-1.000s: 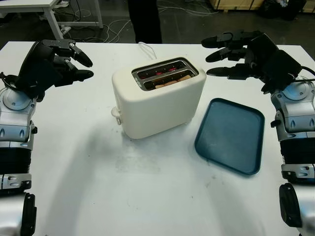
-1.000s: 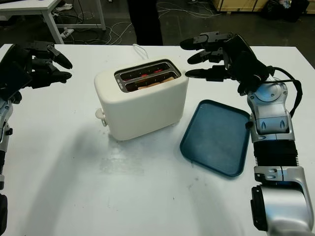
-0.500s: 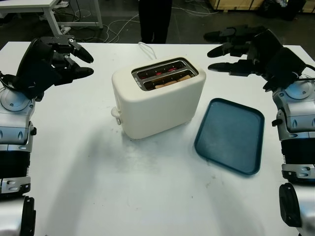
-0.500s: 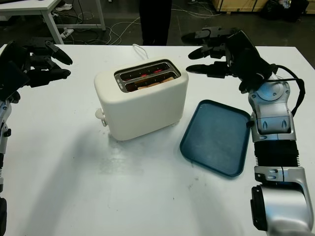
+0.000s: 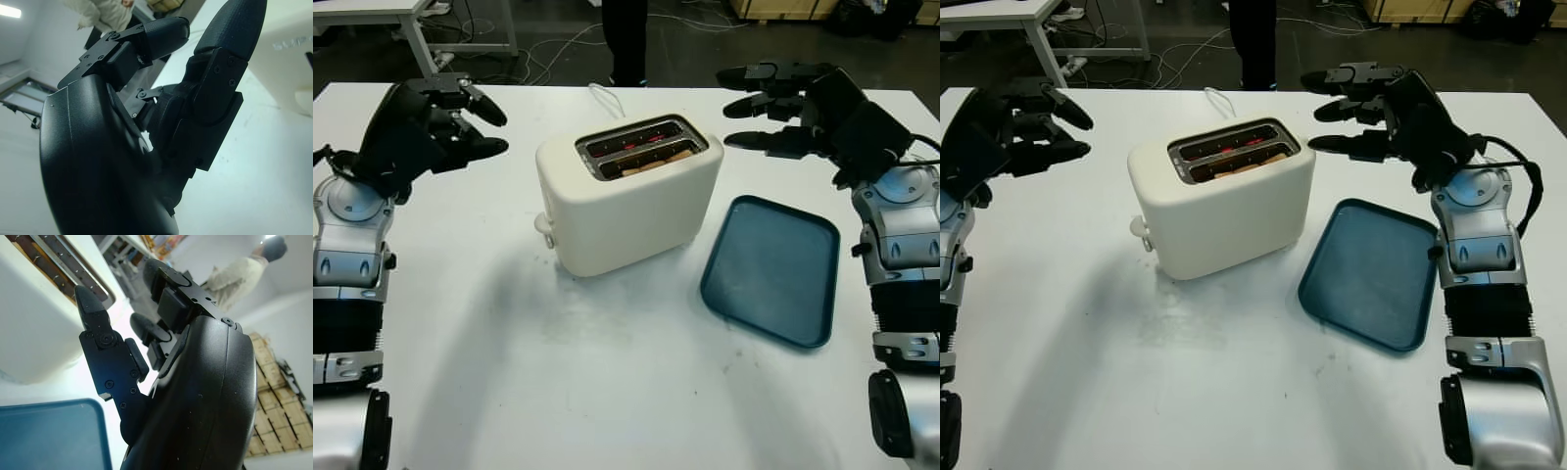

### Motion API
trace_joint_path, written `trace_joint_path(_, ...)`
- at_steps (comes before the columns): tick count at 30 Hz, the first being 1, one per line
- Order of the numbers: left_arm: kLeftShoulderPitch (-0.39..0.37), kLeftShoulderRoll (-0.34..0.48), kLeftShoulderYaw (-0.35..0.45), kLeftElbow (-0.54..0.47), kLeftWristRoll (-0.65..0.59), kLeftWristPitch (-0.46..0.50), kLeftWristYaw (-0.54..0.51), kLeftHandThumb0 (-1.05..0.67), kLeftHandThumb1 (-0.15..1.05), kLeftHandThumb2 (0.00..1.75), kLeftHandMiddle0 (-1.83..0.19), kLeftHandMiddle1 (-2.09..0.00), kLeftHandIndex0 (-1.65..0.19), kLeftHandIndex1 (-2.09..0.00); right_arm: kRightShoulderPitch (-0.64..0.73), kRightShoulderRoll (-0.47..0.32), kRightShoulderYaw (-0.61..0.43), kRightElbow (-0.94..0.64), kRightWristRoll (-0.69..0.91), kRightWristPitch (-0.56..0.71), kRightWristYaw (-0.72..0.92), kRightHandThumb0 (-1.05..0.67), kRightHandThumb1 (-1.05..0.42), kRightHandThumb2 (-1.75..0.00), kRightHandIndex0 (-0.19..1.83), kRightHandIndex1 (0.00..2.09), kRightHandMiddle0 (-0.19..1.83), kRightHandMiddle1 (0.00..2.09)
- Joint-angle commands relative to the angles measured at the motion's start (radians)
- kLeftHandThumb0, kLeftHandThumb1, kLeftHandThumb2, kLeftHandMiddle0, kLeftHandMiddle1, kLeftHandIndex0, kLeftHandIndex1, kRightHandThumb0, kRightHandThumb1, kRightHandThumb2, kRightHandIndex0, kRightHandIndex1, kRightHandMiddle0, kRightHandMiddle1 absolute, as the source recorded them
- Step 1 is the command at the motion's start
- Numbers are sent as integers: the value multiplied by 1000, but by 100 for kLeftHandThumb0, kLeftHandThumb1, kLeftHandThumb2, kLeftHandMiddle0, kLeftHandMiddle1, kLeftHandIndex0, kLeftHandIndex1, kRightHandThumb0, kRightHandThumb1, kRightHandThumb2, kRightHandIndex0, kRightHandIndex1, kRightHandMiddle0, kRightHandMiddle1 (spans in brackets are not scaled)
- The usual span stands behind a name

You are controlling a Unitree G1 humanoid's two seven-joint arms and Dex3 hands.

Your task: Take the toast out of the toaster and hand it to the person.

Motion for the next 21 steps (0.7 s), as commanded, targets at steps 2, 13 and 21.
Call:
trace_joint_path(2, -35, -12, -15, 27, 13, -3, 10, -105, 82, 0, -88, -109, -80, -104, -7, 8, 0, 15, 7, 0, -6, -34, -73, 0, 59, 49, 75, 2)
trace_joint_path(13, -96, -46, -31, 162, 7, -131, -3, -105, 82, 0, -88, -106, -81, -101, -29, 26, 25, 24, -8, 4, -18, -43, -73, 0, 63, 53, 78, 3)
trace_joint_path(21, -110, -56, -40, 171, 11, -133, -9, -105, 80, 0, -84, -109, -77, -103, -38, 35, 30, 31, 4, 7, -8, -43, -75, 0, 59, 57, 77, 2)
